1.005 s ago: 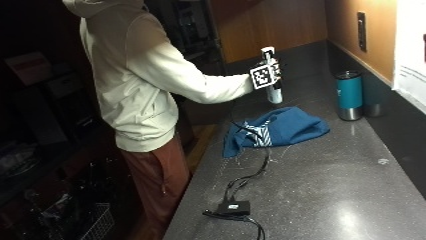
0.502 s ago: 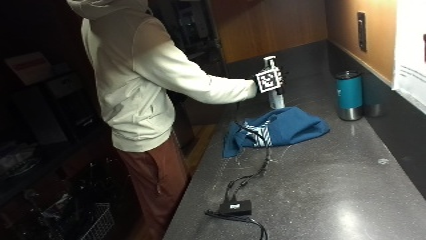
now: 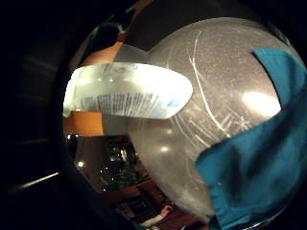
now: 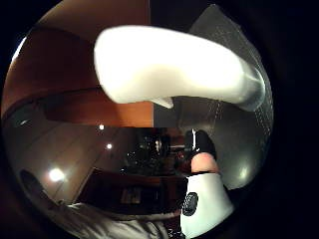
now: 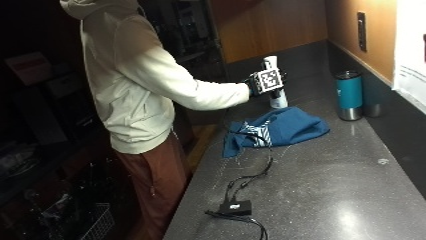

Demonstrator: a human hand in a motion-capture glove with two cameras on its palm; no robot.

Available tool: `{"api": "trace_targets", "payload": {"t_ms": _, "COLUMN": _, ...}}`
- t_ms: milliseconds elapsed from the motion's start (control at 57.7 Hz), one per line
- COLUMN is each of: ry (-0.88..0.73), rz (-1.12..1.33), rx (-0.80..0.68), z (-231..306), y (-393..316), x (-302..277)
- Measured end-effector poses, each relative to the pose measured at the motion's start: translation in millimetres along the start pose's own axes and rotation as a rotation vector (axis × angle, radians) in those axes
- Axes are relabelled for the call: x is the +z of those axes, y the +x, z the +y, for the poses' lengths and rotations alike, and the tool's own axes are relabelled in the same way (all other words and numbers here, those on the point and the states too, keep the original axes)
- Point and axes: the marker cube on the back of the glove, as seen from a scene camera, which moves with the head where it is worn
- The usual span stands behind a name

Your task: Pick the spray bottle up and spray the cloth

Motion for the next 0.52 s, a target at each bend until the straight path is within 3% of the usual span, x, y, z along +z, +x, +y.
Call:
{"api": "trace_targets", "payload": {"t_ms": 104, "ry": 0.112, "rz": -0.079, "rx": -0.026, "z": -5, "y": -14, "x": -22}}
{"api": "trace_targets", "payload": {"t_ms": 364, "ry": 0.087, "rz": -0.057, "rx": -0.075, "z": 3, "y": -28, "x": -46}}
{"api": "trace_targets", "payload": {"t_ms": 520, "ry": -0.064, "rz": -0.063, "rx": -0.097, "z": 25, "y": -34, "x": -46}}
